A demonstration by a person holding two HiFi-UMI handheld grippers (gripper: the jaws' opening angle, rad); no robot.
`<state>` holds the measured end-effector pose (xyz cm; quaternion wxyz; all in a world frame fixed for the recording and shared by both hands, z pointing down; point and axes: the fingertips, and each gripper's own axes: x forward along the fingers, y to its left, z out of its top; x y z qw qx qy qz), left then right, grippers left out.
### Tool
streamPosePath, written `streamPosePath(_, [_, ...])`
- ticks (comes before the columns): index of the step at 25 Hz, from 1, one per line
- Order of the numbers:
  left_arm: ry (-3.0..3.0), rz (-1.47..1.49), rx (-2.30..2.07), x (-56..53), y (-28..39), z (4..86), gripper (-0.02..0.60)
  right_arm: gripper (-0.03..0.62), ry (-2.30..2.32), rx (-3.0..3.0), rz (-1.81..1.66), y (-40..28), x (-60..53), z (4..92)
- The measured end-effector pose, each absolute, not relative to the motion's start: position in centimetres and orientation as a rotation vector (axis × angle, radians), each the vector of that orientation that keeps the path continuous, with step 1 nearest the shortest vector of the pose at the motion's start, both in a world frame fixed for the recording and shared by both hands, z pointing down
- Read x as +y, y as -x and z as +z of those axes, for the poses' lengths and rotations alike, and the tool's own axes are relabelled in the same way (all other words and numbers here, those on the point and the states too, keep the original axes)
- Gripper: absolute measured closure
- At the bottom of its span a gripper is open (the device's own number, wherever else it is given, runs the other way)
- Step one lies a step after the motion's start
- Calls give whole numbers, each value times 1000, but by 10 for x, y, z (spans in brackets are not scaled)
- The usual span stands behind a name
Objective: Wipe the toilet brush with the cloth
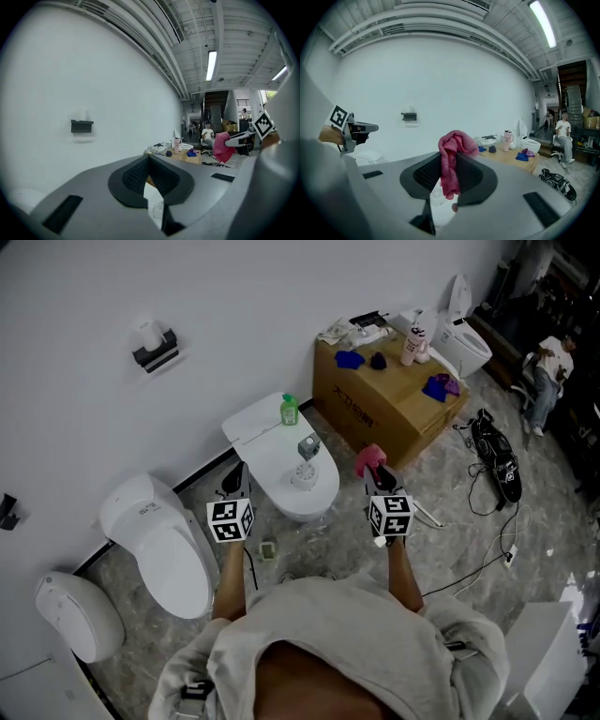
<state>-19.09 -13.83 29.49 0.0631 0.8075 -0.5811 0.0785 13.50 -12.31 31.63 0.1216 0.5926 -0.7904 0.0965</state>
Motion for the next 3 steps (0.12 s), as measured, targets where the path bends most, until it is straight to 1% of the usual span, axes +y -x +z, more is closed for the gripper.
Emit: streamPosePath(3, [-2439, 238, -1751, -138, 189, 297, 563, 496, -1724, -2310, 282, -133, -124, 317])
